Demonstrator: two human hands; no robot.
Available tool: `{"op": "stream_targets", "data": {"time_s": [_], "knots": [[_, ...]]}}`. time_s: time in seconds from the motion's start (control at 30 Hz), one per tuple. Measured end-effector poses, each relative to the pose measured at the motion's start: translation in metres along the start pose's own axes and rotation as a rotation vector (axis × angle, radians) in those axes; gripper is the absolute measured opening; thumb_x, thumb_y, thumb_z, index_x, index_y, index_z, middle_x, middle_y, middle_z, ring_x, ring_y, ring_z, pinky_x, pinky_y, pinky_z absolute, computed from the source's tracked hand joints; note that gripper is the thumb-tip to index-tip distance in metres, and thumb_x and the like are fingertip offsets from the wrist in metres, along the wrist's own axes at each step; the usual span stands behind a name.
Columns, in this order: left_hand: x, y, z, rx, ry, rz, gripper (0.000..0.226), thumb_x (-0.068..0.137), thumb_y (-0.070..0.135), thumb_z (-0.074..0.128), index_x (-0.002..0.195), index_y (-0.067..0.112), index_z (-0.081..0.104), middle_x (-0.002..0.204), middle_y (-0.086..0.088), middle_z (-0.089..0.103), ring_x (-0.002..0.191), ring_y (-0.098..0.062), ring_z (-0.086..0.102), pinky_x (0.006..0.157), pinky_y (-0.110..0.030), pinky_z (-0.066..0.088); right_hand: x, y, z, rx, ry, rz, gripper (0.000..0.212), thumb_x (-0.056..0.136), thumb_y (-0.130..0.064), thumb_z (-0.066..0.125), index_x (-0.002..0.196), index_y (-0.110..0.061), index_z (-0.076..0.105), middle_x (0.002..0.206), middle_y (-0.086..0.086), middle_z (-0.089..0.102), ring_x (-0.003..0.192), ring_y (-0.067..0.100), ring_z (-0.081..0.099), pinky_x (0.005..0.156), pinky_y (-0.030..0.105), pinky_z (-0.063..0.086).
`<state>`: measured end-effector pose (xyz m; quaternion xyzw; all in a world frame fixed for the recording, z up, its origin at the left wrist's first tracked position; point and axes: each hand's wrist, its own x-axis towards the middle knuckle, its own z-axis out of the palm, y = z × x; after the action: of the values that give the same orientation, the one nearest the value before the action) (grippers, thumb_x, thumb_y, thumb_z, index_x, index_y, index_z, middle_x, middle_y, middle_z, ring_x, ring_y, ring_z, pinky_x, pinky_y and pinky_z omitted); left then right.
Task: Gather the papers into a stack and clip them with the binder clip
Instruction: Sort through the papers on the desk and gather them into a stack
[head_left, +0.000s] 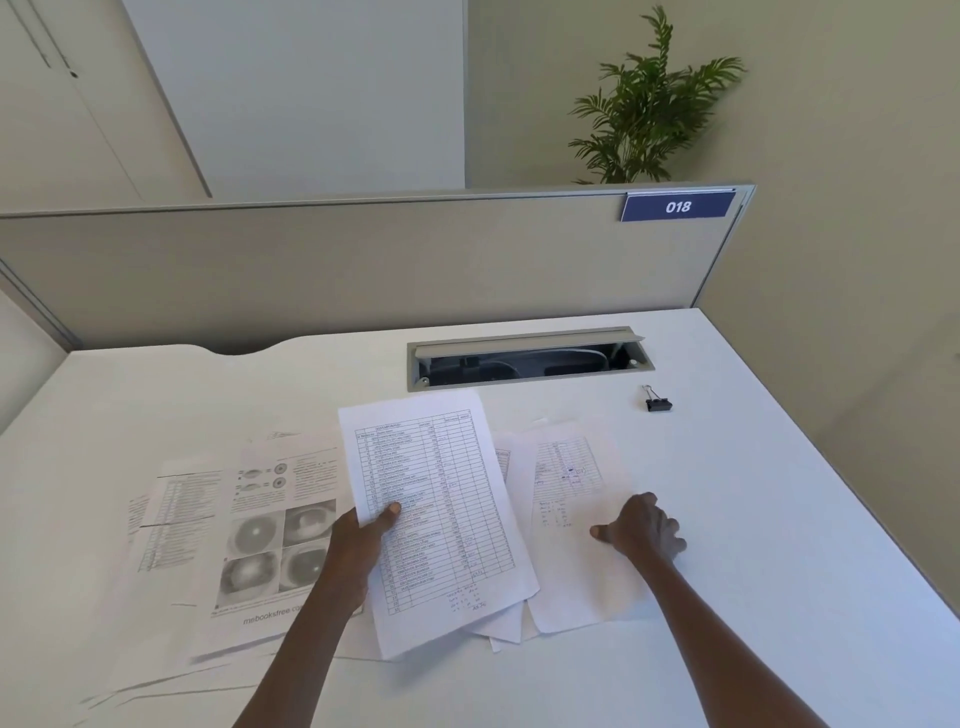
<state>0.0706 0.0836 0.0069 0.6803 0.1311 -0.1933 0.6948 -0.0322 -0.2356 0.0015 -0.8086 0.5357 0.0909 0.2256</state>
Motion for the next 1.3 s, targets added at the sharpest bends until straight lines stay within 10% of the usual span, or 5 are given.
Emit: {"op": "stream_targets", "data": {"time_s": [0.27, 0.67, 1.3], "knots": [[0.000, 0.004, -0.004, 0.057, 0.007, 0.020, 0.013, 0.096, 0.014, 0.061, 0.104, 0.022, 0.066, 0.106, -0.001, 0.073, 0.102, -0.030, 0.067, 0.098, -0.054, 0.048, -0.016, -0.006, -0.031, 0.173, 0.146, -0.139, 0.023, 0.079, -0.018, 0.071, 0.098, -0.008, 0.063, 0.105, 0.016, 0.068, 0.096, 0.035, 0.063, 0.073, 0.033, 0.044], [-0.004, 0.022, 0.013, -0.024, -0.079, 0.014, 0.023, 0.102, 0.006, 0.047, 0.105, 0.019, 0.066, 0.108, -0.008, 0.073, 0.102, -0.031, 0.067, 0.088, -0.048, 0.053, -0.107, -0.052, -0.121, 0.157, 0.493, -0.638, 0.015, 0.089, -0.026, 0.065, 0.100, -0.015, 0.065, 0.087, 0.010, 0.071, 0.081, 0.037, 0.061, 0.062, 0.033, 0.038], [-0.027, 0.035, 0.042, -0.307, -0.256, -0.112, 0.025, 0.093, 0.008, 0.059, 0.115, 0.007, 0.071, 0.113, -0.016, 0.073, 0.107, -0.033, 0.068, 0.085, -0.043, 0.055, -0.101, -0.055, -0.113, 0.915, -0.186, -0.396, 0.008, 0.081, -0.013, 0.077, 0.087, -0.010, 0.072, 0.080, 0.005, 0.077, 0.070, 0.024, 0.070, 0.067, 0.032, 0.054]]}}
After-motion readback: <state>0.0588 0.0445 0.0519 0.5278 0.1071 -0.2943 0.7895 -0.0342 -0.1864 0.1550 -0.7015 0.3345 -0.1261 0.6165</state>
